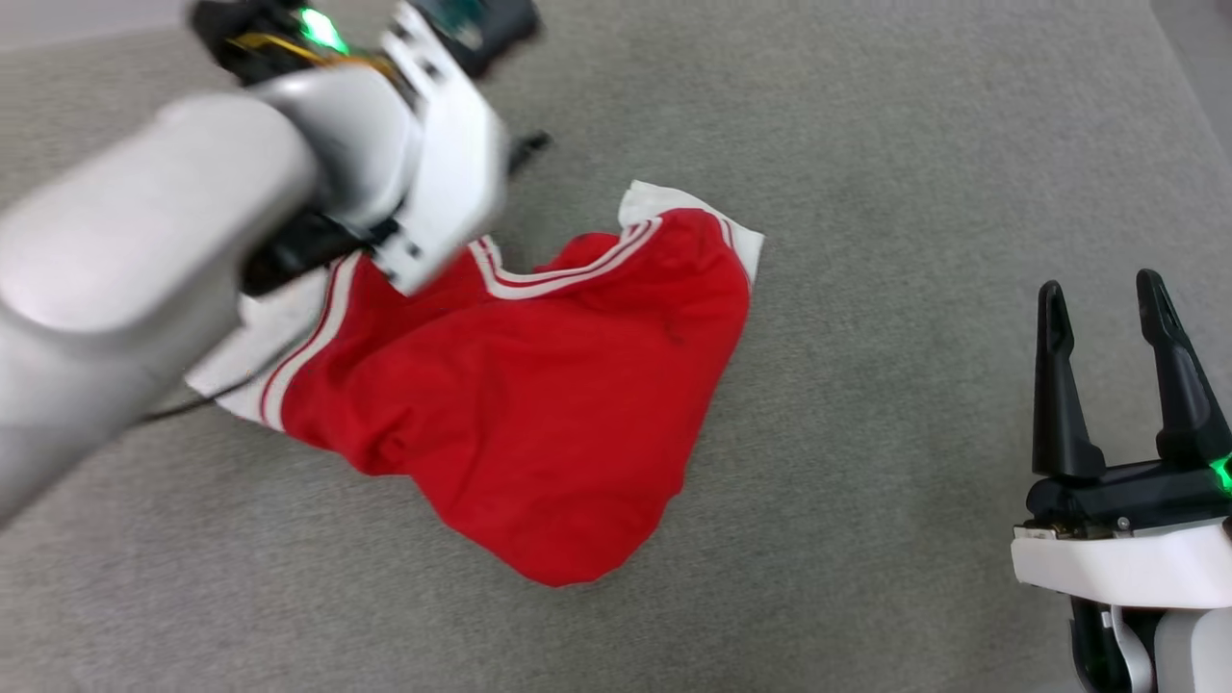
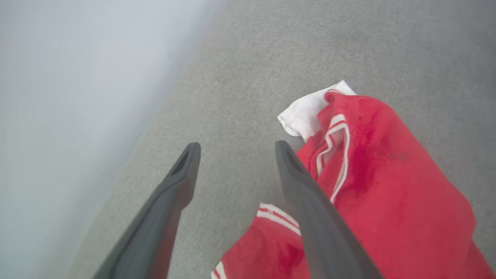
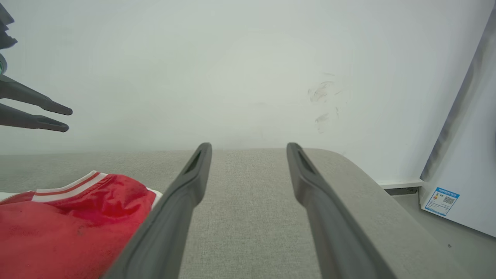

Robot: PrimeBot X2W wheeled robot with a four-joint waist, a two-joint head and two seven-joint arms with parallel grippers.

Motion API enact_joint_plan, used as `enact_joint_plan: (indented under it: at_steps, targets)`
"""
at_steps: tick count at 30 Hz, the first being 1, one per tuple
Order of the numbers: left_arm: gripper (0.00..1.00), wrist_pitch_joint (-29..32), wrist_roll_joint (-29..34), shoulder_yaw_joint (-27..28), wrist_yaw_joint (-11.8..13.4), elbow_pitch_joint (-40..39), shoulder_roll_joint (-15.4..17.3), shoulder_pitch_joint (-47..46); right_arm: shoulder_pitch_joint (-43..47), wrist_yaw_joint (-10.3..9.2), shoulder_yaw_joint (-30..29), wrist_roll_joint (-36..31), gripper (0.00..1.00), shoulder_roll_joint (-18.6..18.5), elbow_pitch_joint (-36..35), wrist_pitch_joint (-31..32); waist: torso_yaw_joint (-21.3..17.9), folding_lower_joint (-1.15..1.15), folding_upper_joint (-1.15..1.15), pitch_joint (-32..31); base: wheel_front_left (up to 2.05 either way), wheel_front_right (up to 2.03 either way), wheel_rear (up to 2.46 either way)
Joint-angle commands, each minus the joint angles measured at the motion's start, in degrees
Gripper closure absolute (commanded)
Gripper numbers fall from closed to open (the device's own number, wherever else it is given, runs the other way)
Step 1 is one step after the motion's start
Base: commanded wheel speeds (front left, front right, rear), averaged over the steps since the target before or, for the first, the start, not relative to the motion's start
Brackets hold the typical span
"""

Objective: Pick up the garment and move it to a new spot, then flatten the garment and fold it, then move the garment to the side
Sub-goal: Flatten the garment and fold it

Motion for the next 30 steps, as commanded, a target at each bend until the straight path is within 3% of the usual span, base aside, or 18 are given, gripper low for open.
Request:
enact_joint_plan:
  at_steps: [1, 12, 27, 28, 30]
  targets:
    - [0.00, 0.6, -0.9, 0.1, 0.1, 0.6, 1.1, -1.0, 0.2, -0.06, -0.1, -0.3, 0.00, 0.1, -0.3, -0.1, 1.6, 0.00, 0.00, -1.2, 0.00, 0.00, 0.00]
    - [0.00, 17.5, -10.7, 0.0, 0.1, 6.0, 12.7, 0.2, -0.1, -0.05, -0.1, -1.3, 0.00, 0.1, -1.4, -0.1, 4.4, 0.00, 0.00, 0.5, 0.00, 0.00, 0.00]
    - [0.00, 25.3, -2.9, -1.3, 0.1, 7.9, 14.0, 16.2, -1.7, -0.05, 0.7, -0.9, 0.00, 0.1, -1.5, -0.1, 2.9, 0.00, 0.00, 4.3, 0.00, 0.00, 0.00]
    - [1.00, 24.3, -2.8, -1.5, 0.0, 7.8, 13.6, 17.6, -1.9, -0.06, 0.6, -1.3, 0.00, 0.1, -1.2, -0.1, 3.1, 0.00, 0.00, 4.1, 0.00, 0.00, 0.00]
    - [1.00, 22.6, -2.9, -1.3, 0.0, 7.3, 13.3, 16.9, -1.6, -0.05, 0.1, -1.6, 0.00, 0.1, -0.9, -0.1, 3.8, 0.00, 0.00, 3.4, 0.00, 0.00, 0.00]
